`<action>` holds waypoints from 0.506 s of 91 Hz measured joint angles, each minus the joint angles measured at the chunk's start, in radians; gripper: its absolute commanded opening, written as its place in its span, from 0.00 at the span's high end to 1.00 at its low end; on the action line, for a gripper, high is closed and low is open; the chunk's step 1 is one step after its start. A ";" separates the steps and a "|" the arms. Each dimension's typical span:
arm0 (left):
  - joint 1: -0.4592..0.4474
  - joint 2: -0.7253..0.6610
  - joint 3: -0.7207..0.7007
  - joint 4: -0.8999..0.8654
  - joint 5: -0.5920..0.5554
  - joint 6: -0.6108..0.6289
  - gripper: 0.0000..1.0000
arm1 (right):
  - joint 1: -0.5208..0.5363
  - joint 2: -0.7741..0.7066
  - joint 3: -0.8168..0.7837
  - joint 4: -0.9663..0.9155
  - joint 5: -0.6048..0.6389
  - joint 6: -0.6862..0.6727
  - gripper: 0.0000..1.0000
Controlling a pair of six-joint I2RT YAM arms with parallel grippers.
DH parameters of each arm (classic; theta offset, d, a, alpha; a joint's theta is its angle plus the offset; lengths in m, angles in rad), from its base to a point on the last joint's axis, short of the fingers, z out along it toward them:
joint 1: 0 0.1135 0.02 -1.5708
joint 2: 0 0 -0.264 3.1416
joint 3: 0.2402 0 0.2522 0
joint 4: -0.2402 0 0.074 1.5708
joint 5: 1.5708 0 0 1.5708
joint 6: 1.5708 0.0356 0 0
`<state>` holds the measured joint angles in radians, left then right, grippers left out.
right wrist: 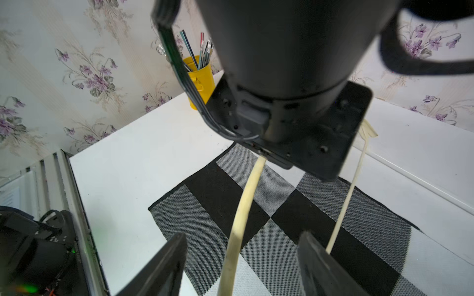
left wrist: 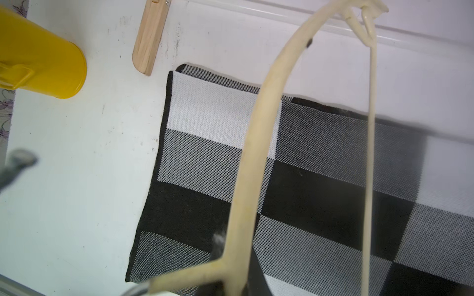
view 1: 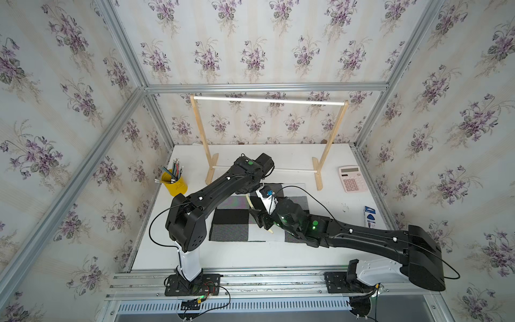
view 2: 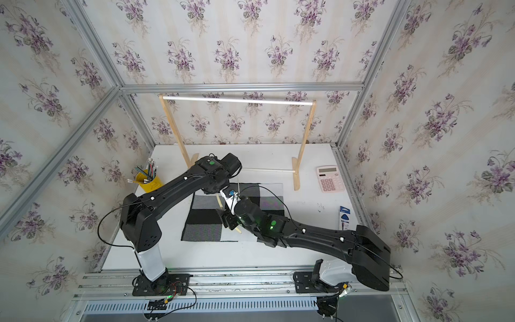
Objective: Hang the scarf on the hanger
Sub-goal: Pick up the hanger from the clothesline.
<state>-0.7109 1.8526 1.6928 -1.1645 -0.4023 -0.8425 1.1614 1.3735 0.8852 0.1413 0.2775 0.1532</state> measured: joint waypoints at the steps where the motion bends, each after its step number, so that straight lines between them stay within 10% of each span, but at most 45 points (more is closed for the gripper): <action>1: 0.000 0.000 0.000 -0.002 0.000 0.000 1.00 | 0.003 0.005 0.003 -0.004 0.005 0.000 0.27; 33: -0.002 -0.014 0.000 -0.015 0.000 0.001 1.00 | 0.021 0.092 0.050 -0.045 0.136 -0.030 0.30; 46: -0.002 -0.017 -0.003 -0.015 0.002 0.001 1.00 | 0.022 0.132 0.070 -0.047 0.142 -0.034 0.58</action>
<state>-0.7132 1.8359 1.6894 -1.1793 -0.4000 -0.8417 1.1835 1.5051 0.9550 0.0948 0.4198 0.1188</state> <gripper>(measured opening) 0.108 0.598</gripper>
